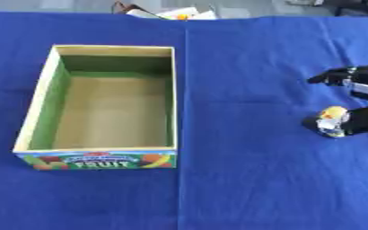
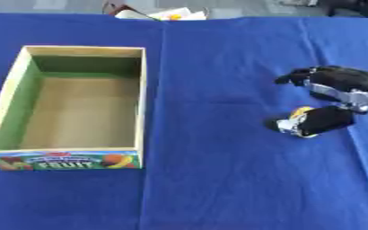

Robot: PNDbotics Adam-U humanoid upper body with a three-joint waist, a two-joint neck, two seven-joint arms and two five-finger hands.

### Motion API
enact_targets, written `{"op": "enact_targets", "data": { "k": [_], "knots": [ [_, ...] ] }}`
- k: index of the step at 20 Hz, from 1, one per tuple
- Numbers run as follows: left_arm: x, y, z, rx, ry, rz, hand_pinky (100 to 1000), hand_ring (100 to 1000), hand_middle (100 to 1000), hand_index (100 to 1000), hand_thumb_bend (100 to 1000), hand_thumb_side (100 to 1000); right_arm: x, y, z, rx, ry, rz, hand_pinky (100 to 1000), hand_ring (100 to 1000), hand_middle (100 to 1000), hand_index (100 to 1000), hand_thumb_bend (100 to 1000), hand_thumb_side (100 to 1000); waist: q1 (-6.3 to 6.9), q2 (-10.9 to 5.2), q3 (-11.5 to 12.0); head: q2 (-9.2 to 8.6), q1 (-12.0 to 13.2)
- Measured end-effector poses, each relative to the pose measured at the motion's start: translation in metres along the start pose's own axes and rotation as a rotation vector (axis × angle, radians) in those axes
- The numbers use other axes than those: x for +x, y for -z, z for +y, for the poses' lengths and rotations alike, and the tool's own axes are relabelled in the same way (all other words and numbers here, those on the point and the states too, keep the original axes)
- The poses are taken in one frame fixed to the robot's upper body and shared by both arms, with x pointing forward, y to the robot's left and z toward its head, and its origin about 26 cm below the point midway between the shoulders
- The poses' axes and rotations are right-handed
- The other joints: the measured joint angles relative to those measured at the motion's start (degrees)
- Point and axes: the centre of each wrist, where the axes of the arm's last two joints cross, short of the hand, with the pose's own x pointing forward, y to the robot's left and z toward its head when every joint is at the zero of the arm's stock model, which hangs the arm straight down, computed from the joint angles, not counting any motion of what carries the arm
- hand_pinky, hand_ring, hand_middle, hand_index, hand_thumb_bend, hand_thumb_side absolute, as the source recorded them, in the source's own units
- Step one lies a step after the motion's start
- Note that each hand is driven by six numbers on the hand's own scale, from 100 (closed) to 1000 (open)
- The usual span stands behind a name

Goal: Pick up objects on the table and place them in the box.

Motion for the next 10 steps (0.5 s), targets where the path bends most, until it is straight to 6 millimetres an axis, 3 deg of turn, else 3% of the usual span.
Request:
{"op": "enact_targets", "data": {
  "k": [2,4,10],
  "knots": [
    [0.000,0.000,0.000,0.000,0.000,0.000,623,832,863,905,100,1000,-0.005,0.002,0.004,0.000,0.015,0.018,965,922,933,1000,443,830,0.00,0.10,-0.09,-0.15,0.02],
    [0.000,0.000,0.000,0.000,0.001,0.000,623,832,863,905,100,1000,-0.010,0.003,0.007,0.006,0.025,0.035,968,926,938,1000,472,821,-0.01,0.17,-0.09,-0.16,0.06],
    [0.000,0.000,0.000,-0.001,0.002,0.000,622,832,863,904,100,1000,-0.029,0.007,0.018,0.047,0.037,0.108,975,931,948,1000,420,683,-0.02,0.26,-0.13,-0.17,0.17]
  ]
}}
